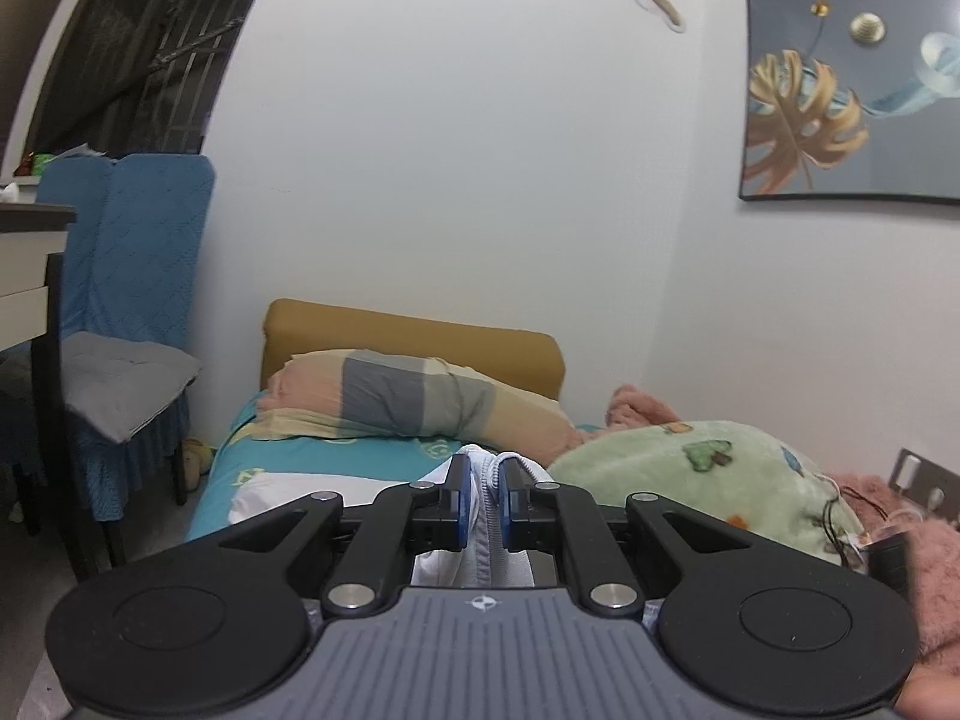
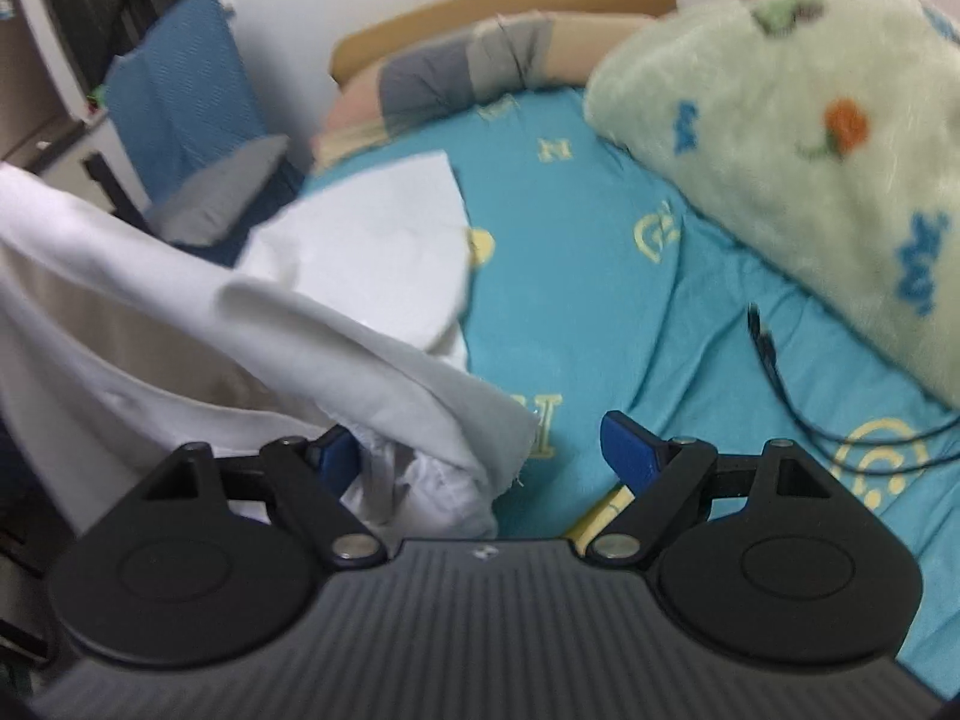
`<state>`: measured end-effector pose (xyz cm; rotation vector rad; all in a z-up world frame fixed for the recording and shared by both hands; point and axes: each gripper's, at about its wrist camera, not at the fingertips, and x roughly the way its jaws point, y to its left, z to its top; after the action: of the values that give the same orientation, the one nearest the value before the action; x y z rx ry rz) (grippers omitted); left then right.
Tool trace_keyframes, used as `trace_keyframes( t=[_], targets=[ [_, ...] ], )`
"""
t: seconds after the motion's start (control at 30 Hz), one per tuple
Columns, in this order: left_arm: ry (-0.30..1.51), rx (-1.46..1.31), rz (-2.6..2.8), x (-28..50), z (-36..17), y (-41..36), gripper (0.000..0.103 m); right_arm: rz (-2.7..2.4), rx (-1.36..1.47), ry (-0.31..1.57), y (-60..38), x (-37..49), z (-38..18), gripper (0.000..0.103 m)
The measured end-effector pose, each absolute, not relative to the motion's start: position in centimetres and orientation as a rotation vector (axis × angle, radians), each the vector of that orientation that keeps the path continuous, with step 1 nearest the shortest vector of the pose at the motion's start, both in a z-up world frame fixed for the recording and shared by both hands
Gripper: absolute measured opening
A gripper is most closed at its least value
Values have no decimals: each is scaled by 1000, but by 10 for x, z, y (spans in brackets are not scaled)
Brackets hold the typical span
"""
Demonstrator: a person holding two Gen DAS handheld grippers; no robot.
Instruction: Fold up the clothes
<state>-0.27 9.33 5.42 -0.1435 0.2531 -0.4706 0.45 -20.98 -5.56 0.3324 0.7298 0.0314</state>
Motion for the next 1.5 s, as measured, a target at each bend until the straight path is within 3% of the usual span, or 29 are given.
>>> trace_keyframes(
  t=[0.13, 0.4, 0.73, 1.03, 1.2, 1.43, 1.5],
  targets=[
    [261, -166, -495, -2, 56, 99, 10, 91, 308, 679, -221, -26, -24, 84],
    [277, -123, -585, -11, 52, 76, 10, 79, 267, 665, -222, -80, -13, 85],
    [286, -125, -544, -17, 49, 80, 10, 31, 138, 729, -139, -35, -51, 84],
    [372, -74, -477, -6, 36, 69, 10, -155, 263, 398, -164, -84, -43, 85],
    [366, -55, -495, -9, 32, 66, 10, -114, 246, 418, -164, -67, -43, 84],
    [421, -30, -415, -3, 24, 62, 10, -133, 271, 794, -168, -32, -96, 84],
    [447, -33, -374, -1, 19, 63, 10, -184, 248, 769, -167, -37, -92, 84]
  ],
)
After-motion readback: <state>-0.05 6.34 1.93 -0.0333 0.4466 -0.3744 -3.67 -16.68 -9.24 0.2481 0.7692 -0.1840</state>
